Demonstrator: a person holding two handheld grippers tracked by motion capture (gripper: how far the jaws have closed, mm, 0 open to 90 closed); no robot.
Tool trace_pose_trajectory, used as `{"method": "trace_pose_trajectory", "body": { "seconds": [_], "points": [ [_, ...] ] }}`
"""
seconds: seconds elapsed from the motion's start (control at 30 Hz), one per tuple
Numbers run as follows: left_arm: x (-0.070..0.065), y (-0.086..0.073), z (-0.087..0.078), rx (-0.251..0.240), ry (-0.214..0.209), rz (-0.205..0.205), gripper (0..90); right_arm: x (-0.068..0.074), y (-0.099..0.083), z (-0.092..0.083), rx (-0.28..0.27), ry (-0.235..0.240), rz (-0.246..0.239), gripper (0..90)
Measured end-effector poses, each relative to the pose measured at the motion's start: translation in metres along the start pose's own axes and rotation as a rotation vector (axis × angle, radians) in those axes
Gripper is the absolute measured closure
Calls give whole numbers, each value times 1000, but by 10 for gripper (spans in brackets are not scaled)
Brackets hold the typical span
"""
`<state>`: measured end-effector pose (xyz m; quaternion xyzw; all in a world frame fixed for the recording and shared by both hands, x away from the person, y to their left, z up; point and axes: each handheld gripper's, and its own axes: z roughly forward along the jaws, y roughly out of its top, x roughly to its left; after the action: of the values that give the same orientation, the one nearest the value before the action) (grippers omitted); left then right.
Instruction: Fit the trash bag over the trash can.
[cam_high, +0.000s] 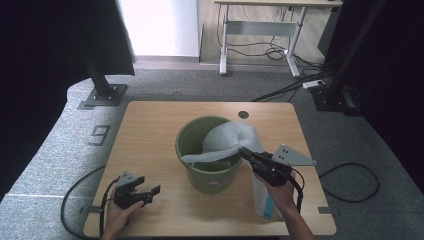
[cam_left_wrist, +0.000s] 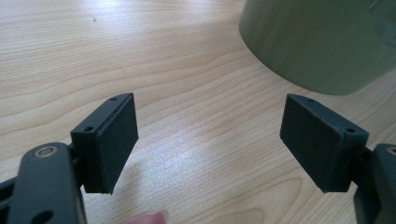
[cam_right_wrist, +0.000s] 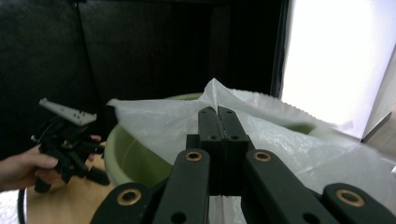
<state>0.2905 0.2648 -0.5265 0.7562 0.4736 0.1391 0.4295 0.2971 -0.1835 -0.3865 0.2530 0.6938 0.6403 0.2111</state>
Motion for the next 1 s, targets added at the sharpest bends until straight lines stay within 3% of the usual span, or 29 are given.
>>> {"method": "trace_pose_trajectory", "body": {
  "seconds": [0.3,0.4,0.5,0.63,0.8,1.0],
  "points": [
    [0,0,1,8,1,5,190,-1,-27,11,79,2,29,885],
    [0,0,1,10,2,4,190,-2,-31,10,64,10,45,883],
    [-1,0,2,13,-2,4,190,1,-30,8,70,5,27,858],
    [-1,0,2,15,-1,4,190,6,-29,1,28,-7,3,660],
    [-1,0,2,18,-1,3,190,15,-29,-16,-38,-98,-37,428],
    [-1,0,3,21,5,-5,191,18,-32,-36,-51,-168,-12,296]
  ]
}}
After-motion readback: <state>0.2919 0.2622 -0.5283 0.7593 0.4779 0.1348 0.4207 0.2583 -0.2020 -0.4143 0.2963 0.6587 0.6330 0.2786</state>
